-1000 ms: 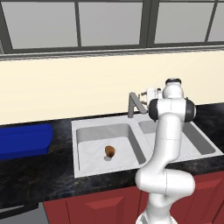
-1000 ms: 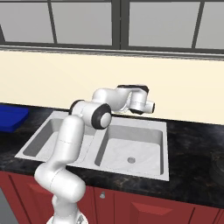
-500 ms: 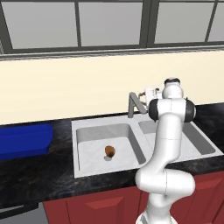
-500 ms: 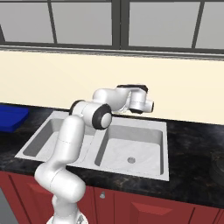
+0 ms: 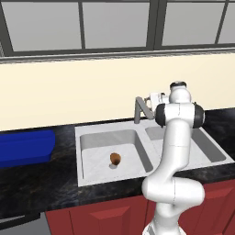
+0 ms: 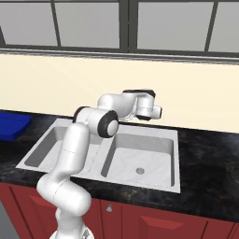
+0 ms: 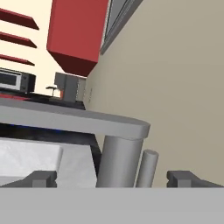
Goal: Pick up all produce items and place them in the sink. Turn on the sink faucet to wash them. Then turn the sink off and put them in the tray.
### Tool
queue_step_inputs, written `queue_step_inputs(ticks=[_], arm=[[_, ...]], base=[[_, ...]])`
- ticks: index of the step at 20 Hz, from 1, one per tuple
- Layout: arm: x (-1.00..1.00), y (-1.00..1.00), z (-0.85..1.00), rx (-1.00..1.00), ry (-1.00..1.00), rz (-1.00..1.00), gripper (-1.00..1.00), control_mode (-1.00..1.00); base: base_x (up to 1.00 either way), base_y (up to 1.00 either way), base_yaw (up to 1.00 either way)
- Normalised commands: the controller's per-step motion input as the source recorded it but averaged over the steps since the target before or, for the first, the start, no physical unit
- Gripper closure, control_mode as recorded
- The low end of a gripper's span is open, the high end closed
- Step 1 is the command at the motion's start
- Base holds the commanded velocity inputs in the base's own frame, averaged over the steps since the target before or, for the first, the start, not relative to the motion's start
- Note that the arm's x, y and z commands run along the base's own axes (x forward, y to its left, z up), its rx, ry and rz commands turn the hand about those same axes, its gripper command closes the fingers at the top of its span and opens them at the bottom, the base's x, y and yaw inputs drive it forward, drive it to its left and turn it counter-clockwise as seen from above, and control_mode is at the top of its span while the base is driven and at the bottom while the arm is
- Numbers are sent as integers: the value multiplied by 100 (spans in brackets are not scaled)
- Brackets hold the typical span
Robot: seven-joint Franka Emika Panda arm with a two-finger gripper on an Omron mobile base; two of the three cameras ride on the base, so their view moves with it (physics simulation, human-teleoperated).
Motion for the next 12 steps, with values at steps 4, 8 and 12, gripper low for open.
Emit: queue_step_inputs(ticks=[4, 8, 12], arm=[[14, 22, 0, -2, 5, 0, -100, -100], [12, 31, 0, -3, 7, 0, -100, -100], [3, 23, 0, -4, 2, -2, -100, -100]], base=[[0, 0, 0], [0, 0, 0], [0, 0, 0]])
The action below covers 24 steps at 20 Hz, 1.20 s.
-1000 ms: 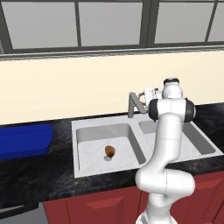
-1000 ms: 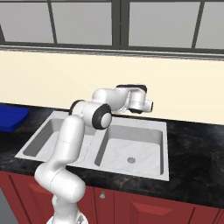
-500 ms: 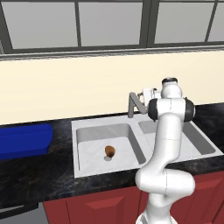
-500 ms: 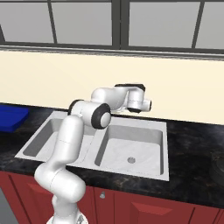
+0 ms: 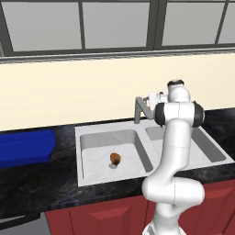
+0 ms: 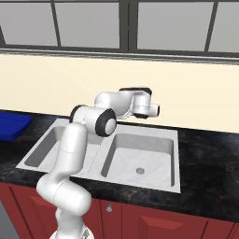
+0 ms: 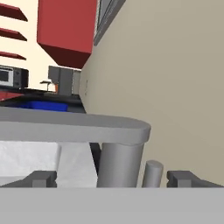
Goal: Pick up all produce items and place them in the sink. Turn on the sink faucet to wash them. Then turn the sink off and put them in the tray.
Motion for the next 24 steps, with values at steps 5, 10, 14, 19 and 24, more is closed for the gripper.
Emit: queue_step_inputs(ticks=[5, 10, 14, 19, 24], arm=[[0, 26, 0, 0, 0, 0, -100, -100], [0, 7, 0, 0, -6, 0, -100, -100], [0, -3, 0, 0, -8, -3, -100, -100], [0, 1, 0, 0, 0, -2, 100, -100], [1, -2, 0, 0, -1, 0, 100, -100]], base=[[0, 0, 0], [0, 0, 0], [0, 0, 0], [0, 0, 0], [0, 0, 0]])
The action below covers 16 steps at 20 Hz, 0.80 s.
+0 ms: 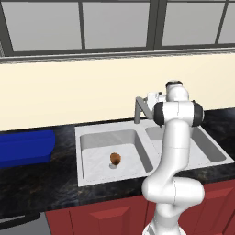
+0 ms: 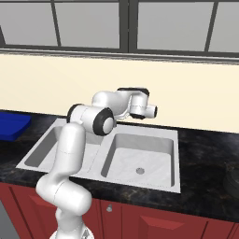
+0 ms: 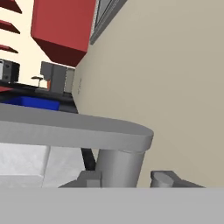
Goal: Pick up all produce items and place them in the sink. Turn on the sink faucet to wash them. Then turn the sink off and put them in the tray.
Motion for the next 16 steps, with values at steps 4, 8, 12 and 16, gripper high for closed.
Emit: queue_step_inputs(ticks=[4, 8, 12, 16], arm=[[0, -25, 0, 0, -3, -4, 100, -100], [0, -31, 0, 0, 0, -12, 100, -100], [0, -24, 0, 0, 0, -19, 100, -100], [0, -23, -1, 0, 2, -22, 100, -100]], base=[[0, 0, 0], [0, 0, 0], [0, 0, 0], [0, 0, 0]])
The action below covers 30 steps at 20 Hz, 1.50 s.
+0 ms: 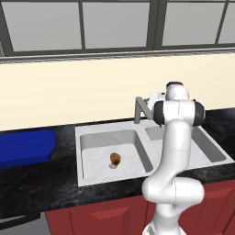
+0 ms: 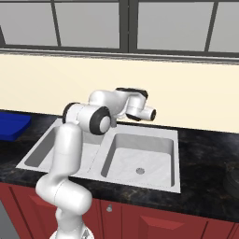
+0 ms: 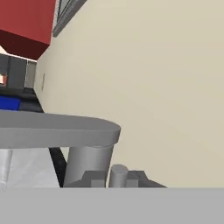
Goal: Pick up all produce items and place them in the sink. Turn on the sink faucet to wash them. Then turn the sink off and put them in the tray.
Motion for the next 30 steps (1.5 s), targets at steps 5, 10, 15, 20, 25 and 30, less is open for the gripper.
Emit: queue_step_inputs(ticks=[5, 10, 15, 20, 25, 30], arm=[[3, -16, -8, 0, 11, -11, 100, -100], [3, -39, -19, 1, 6, -7, 100, -100], [1, -65, -27, 5, 2, -2, 100, -100], [4, -75, -39, 9, 3, 0, 100, -100], [8, -78, -50, 12, 7, 0, 100, -100], [9, -79, -59, 12, 9, 0, 100, -100]], base=[[0, 0, 0], [0, 0, 0], [0, 0, 0], [0, 0, 0], [0, 0, 0], [0, 0, 0]])
